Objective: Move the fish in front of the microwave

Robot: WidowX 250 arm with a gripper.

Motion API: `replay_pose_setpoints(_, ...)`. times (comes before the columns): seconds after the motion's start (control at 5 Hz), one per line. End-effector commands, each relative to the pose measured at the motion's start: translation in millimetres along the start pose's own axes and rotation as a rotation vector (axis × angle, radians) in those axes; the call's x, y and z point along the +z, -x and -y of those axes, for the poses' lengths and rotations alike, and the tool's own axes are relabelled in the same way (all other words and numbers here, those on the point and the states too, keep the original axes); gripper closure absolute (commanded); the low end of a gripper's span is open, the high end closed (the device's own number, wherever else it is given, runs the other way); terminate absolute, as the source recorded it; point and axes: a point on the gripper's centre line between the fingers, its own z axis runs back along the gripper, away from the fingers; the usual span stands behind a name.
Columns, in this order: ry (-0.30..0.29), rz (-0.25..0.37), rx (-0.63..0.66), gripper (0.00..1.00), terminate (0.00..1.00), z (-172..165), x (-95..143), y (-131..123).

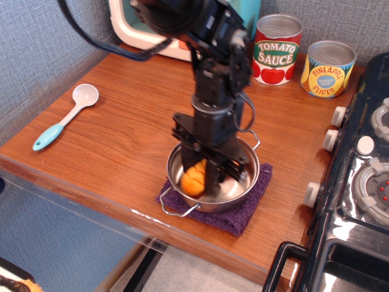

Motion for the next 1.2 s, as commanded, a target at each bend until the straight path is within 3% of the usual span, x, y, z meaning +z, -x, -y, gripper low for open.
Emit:
replay_pose_setpoints(0.0,0.042,0.250,0.022,1.00,0.00,-51.6,85.9,-15.2)
replay_pose_setpoints(0.2,0.003,0.259,0.134,1.00,0.00,-106.4,92.2,-19.6)
replay_pose_setpoints(0.4,-0.044,0.221,0.243,1.00,0.00,-161.3,74.1,-25.7)
replay_pose_setpoints(0.6,-0.070,0.212,0.258,1.00,0.00,-184.9,64.2,-36.1)
replay_pose_setpoints(1.0,-0.119,0.153,0.245,1.00,0.00,-189.4,32.2,-69.6)
